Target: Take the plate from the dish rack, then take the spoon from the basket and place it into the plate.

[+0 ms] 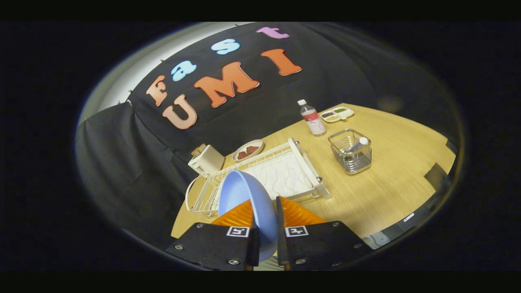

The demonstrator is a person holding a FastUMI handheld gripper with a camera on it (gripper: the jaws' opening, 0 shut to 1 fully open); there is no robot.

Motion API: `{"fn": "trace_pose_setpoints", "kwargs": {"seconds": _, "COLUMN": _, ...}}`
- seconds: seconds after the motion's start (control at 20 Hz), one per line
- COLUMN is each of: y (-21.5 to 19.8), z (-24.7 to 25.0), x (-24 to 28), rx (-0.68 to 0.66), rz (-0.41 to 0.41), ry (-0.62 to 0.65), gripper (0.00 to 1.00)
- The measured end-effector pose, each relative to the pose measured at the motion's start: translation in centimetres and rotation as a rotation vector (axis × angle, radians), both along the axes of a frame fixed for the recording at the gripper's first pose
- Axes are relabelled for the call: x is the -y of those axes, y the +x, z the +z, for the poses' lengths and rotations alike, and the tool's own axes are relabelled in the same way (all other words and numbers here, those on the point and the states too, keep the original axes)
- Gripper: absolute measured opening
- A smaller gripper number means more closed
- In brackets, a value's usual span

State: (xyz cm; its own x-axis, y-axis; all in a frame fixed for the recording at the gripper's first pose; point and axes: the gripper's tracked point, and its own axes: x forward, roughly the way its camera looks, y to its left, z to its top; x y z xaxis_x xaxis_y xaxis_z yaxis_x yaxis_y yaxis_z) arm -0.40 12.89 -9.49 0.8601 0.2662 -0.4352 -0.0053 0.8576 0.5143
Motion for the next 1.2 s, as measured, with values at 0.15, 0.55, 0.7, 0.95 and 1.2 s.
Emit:
{"fn": "trace_pose_setpoints", "kwargs": {"seconds": 0.15, "y": -1.0, "z": -2.3, "x": 0.5, "rx": -0.005, "rz": -0.015, "ry": 0.072, "gripper": 0.17}}
{"fn": "trace_pose_setpoints", "kwargs": {"seconds": 0.55, "y": -1.9, "z": -9.1, "x": 0.1, "rx": -0.08, "rz": -0.051, "ry": 0.201, "gripper": 0.17}}
{"fn": "trace_pose_setpoints", "kwargs": {"seconds": 0.7, "y": -2.1, "z": -10.7, "x": -0.6, "rx": -0.111, "rz": -0.045, "ry": 0.293, "gripper": 0.17}}
{"fn": "trace_pose_setpoints", "kwargs": {"seconds": 0.95, "y": -1.9, "z": -12.7, "x": -0.8, "rx": -0.127, "rz": -0.045, "ry": 0.295, "gripper": 0.17}}
{"fn": "trace_pose_setpoints", "kwargs": {"seconds": 1.2, "y": -1.3, "z": -11.8, "x": -1.0, "rx": -0.111, "rz": -0.04, "ry": 0.303, "gripper": 0.24}}
